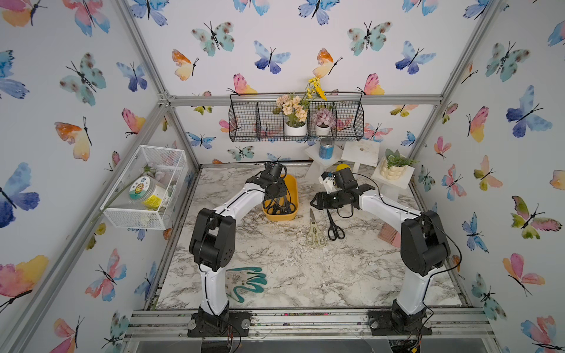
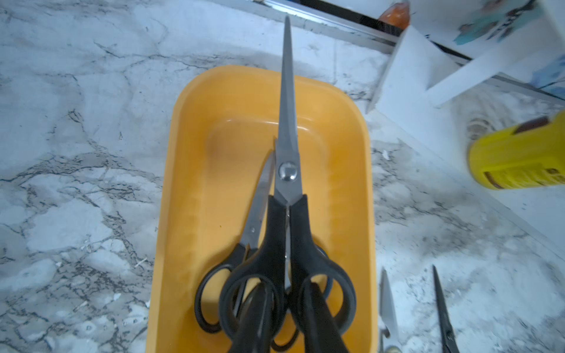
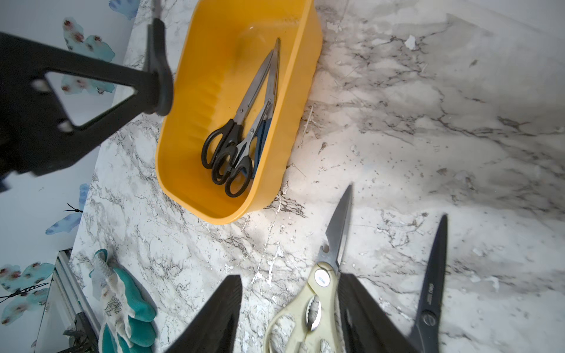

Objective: Take the scissors out of the storage box
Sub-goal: Pick up the scissors from the storage box, then place the scissors at the center of the board.

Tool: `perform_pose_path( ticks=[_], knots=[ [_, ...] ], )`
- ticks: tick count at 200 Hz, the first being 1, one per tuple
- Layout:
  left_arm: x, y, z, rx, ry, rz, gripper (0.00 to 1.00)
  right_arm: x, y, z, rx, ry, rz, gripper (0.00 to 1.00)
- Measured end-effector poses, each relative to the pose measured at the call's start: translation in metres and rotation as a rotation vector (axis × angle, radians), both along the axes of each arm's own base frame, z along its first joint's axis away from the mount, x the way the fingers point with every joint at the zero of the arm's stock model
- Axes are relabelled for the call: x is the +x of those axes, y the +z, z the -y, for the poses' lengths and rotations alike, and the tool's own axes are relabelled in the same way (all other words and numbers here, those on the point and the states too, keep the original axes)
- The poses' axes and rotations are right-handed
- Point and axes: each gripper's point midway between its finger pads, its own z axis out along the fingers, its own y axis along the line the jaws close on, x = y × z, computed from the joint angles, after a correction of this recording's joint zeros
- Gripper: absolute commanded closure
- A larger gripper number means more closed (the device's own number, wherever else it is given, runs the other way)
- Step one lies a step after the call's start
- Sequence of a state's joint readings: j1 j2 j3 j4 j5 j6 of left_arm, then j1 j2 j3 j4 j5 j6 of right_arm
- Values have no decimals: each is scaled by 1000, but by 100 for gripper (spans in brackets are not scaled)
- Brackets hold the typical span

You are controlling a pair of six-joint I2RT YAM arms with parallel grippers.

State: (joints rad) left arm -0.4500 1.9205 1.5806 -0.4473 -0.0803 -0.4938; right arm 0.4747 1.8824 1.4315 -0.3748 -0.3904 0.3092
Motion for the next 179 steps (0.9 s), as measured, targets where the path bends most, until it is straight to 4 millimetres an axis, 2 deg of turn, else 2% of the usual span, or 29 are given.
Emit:
perform_pose_path(
  ticks=[23, 52, 79, 92, 119, 131, 149, 166, 179],
  knots=[
    [-36, 13, 16, -14, -52, 11, 100, 0, -1, 2, -3, -4, -4, 44],
    [-104, 13, 48, -24, -164, -13, 100, 4, -1, 8, -4, -19, -4, 44],
    [-169, -3, 76, -17, -276, -64, 100, 9, -1, 15, -8, -39, -3, 44],
    [-202, -17, 87, -2, -333, -102, 100, 11, -2, 18, -13, -46, -1, 44],
    [-250, -52, 94, 42, -396, -185, 100, 13, -2, 22, -22, -60, 1, 44],
    [-262, -69, 87, 62, -389, -224, 100, 13, -3, 22, -23, -61, 0, 44],
    [-268, -88, 73, 83, -353, -267, 100, 12, -4, 23, -24, -61, -4, 44],
    [-261, -95, 64, 85, -310, -282, 100, 9, -7, 24, -27, -62, -14, 44],
    [-248, -95, 59, 72, -272, -276, 100, 4, -11, 26, -32, -63, -28, 44]
  ],
)
